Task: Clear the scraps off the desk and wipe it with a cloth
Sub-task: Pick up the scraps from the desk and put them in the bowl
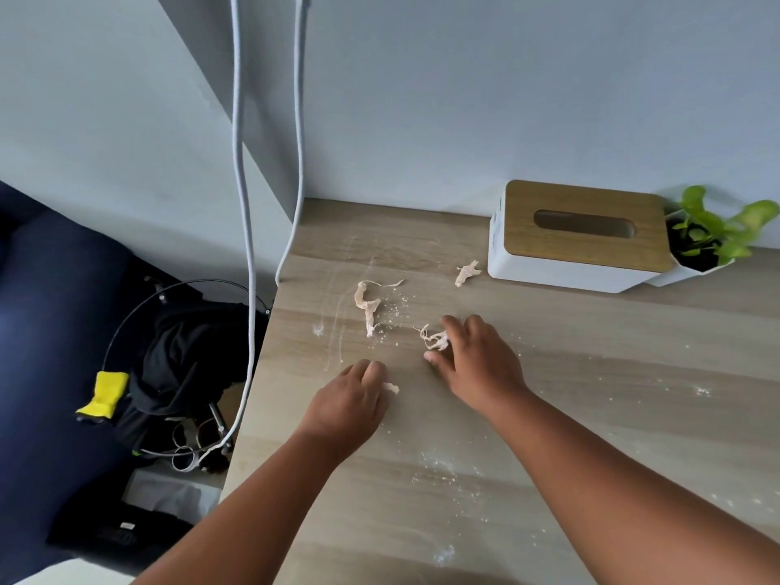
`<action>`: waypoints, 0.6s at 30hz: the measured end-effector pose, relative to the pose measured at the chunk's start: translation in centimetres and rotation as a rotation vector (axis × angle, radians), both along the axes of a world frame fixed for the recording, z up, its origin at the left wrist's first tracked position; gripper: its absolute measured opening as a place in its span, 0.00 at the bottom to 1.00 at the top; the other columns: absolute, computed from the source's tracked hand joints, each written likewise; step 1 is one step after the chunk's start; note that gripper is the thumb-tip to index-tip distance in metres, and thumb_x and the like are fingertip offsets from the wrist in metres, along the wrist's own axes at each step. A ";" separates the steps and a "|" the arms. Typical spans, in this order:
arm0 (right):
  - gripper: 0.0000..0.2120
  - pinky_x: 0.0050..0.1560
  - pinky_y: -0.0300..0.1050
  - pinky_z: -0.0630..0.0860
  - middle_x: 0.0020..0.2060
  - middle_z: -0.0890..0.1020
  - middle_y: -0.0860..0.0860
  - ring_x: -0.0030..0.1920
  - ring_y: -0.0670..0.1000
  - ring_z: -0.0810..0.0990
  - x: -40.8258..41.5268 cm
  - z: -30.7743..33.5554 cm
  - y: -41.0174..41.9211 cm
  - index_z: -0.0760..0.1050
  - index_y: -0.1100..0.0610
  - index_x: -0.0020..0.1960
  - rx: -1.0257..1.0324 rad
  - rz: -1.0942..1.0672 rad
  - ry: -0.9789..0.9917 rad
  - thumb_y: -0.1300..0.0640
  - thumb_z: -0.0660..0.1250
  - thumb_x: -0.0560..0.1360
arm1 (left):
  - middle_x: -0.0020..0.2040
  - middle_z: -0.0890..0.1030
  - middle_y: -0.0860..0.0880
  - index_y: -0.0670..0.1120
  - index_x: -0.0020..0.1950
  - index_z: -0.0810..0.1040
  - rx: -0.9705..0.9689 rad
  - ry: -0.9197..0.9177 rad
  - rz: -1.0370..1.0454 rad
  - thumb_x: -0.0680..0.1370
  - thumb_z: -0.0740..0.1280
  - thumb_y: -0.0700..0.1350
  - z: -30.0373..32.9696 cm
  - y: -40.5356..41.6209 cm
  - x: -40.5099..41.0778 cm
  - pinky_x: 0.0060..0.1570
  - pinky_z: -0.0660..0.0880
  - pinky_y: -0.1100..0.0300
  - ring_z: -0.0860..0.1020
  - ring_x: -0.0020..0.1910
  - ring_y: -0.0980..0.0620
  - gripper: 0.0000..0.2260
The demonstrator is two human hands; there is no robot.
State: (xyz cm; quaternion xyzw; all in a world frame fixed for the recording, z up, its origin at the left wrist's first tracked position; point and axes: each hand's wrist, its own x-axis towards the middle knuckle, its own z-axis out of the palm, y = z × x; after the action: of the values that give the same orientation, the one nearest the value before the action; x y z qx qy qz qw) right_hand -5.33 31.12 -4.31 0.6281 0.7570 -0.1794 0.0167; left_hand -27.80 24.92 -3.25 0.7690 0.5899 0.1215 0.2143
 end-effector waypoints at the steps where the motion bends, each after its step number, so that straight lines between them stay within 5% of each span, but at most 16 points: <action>1: 0.25 0.43 0.52 0.77 0.53 0.75 0.56 0.54 0.60 0.77 -0.1 0.0 0.1 0.71 0.52 0.69 0.011 0.007 -0.004 0.38 0.64 0.79 | 0.43 0.78 0.46 0.42 0.48 0.77 -0.001 0.000 -0.013 0.79 0.69 0.43 0.0 0.2 0.0 0.29 0.76 0.48 0.79 0.42 0.41 0.04; 5: 0.14 0.37 0.52 0.75 0.49 0.77 0.57 0.48 0.62 0.78 -0.7 0.0 0.4 0.75 0.57 0.58 0.057 0.039 -0.021 0.48 0.66 0.81 | 0.44 0.75 0.46 0.44 0.46 0.78 -0.012 0.027 -0.046 0.77 0.64 0.44 0.1 1.0 -0.1 0.26 0.76 0.50 0.78 0.42 0.43 0.05; 10: 0.05 0.35 0.53 0.72 0.46 0.78 0.61 0.44 0.64 0.79 -0.7 0.1 0.6 0.75 0.62 0.53 0.082 0.035 0.035 0.60 0.66 0.80 | 0.44 0.74 0.48 0.43 0.46 0.74 -0.027 -0.048 -0.032 0.76 0.58 0.47 0.5 1.4 -0.2 0.35 0.74 0.49 0.74 0.42 0.45 0.09; 15: 0.05 0.40 0.53 0.75 0.49 0.79 0.57 0.47 0.63 0.78 -0.1 0.1 1.6 0.72 0.59 0.54 0.018 -0.059 0.148 0.63 0.59 0.80 | 0.43 0.74 0.46 0.42 0.46 0.73 -0.014 -0.087 0.070 0.79 0.54 0.48 0.7 2.2 -0.6 0.37 0.72 0.50 0.74 0.39 0.42 0.13; 18: 0.09 0.44 0.55 0.77 0.51 0.80 0.57 0.49 0.63 0.79 0.0 0.3 2.0 0.74 0.59 0.57 0.003 -0.077 0.207 0.65 0.59 0.79 | 0.43 0.75 0.47 0.43 0.46 0.74 -0.030 -0.131 0.170 0.78 0.59 0.43 0.6 2.9 -1.0 0.36 0.72 0.51 0.74 0.37 0.41 0.06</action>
State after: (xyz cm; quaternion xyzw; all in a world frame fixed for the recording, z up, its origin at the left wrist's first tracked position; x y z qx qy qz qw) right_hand -5.33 33.11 -3.97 0.6347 0.7303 -0.2428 -0.0690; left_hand -28.81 27.86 -2.65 0.7034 0.6393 0.1804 0.2527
